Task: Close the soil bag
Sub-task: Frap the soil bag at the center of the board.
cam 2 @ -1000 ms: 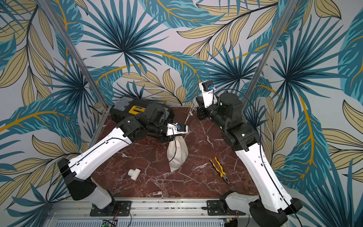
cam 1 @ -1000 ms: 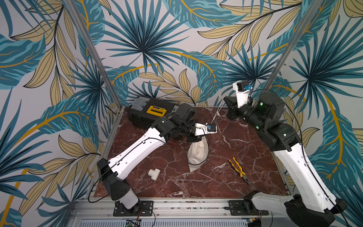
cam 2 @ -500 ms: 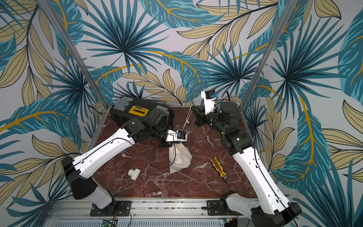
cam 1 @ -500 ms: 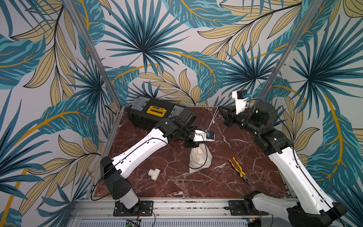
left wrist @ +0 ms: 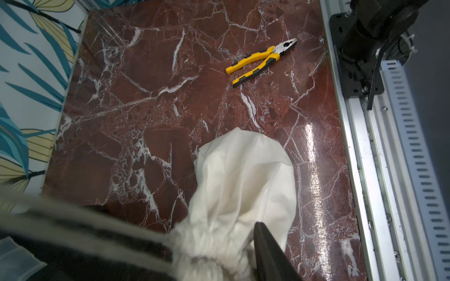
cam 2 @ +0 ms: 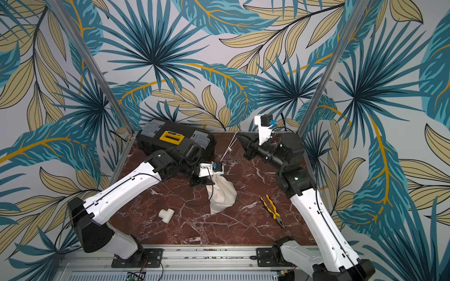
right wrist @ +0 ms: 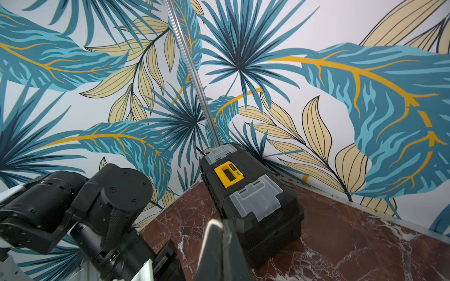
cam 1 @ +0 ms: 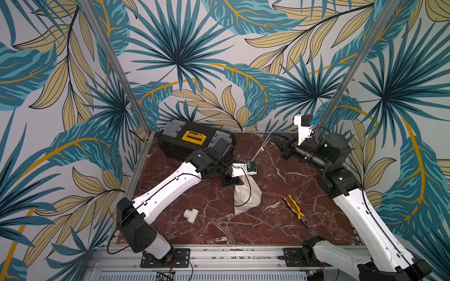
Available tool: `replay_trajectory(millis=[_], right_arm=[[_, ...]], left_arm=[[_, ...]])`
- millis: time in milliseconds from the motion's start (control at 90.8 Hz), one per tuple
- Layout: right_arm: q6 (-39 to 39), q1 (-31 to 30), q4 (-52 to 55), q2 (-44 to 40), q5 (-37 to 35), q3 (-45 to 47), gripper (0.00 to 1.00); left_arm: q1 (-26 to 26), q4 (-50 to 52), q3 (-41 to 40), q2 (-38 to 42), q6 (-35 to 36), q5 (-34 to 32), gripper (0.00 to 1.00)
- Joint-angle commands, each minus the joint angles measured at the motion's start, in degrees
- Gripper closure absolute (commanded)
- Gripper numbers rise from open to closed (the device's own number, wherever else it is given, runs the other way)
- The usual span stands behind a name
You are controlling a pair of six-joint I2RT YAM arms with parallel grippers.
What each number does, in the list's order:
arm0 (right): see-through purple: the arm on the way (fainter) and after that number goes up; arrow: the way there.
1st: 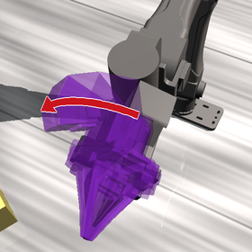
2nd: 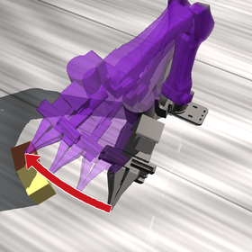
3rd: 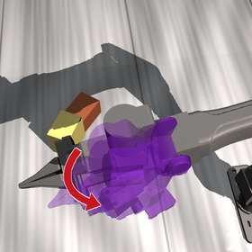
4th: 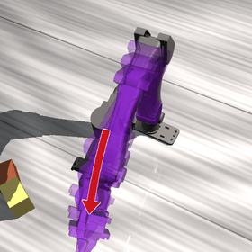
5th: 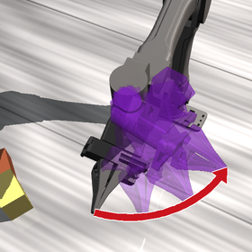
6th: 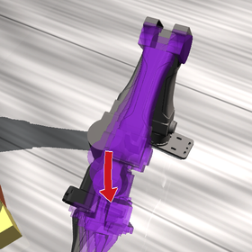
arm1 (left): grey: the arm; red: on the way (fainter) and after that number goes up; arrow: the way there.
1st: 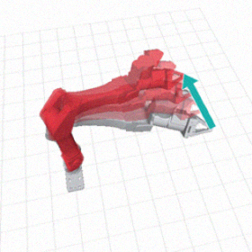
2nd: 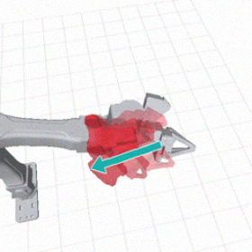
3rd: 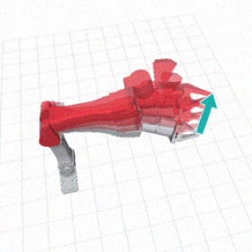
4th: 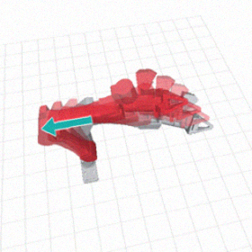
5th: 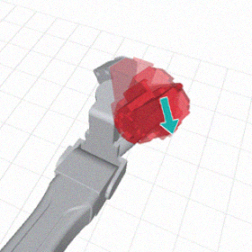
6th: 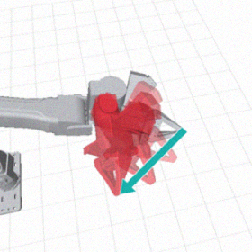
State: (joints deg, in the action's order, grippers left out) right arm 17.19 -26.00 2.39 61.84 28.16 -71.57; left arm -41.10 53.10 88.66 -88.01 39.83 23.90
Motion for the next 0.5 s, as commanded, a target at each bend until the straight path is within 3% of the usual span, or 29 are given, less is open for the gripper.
replay_trajectory(millis=[0, 286, 485], right_arm=[[1.46, 0.42, -5.03, -0.33, 2.58, -0.76, 1.00], [4.44, 0.42, -6.82, 0.10, 6.40, 1.52, 1.00], [4.26, 0.47, -6.63, -0.82, 5.67, 2.15, 1.00]], left_arm=[[1.12, -3.06, -1.39, 2.96, -5.15, 2.97, 0.50], [2.63, -22.99, -8.42, 10.13, -17.18, 5.23, 0.34], [1.74, -32.75, -8.92, 9.92, -25.36, 7.64, 0.32]])
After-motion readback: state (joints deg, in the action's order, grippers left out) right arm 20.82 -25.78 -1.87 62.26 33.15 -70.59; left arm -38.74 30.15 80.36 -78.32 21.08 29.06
